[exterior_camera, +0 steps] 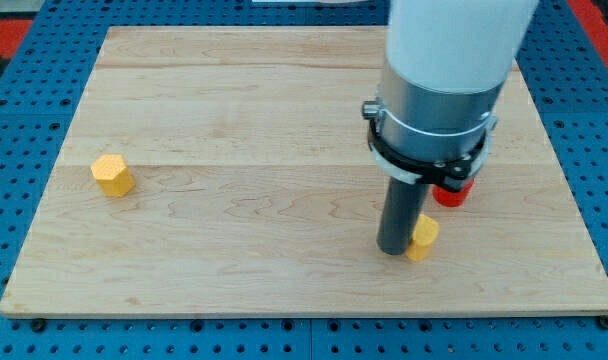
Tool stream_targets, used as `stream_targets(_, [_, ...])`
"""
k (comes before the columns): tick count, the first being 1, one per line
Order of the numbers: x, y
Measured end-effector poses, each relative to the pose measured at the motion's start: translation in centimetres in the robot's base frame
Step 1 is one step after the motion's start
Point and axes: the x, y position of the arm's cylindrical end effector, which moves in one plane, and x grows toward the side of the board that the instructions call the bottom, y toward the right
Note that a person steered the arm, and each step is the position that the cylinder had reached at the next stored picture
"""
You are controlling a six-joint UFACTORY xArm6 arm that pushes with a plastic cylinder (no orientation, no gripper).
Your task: Keep yellow hexagon parallel left to yellow heart
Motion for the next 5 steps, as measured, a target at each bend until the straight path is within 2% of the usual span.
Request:
stream_targets(3, [-0.5, 4.1])
stream_targets(4, [0.3, 1.1])
stream_targets(5, [1.7, -6.7])
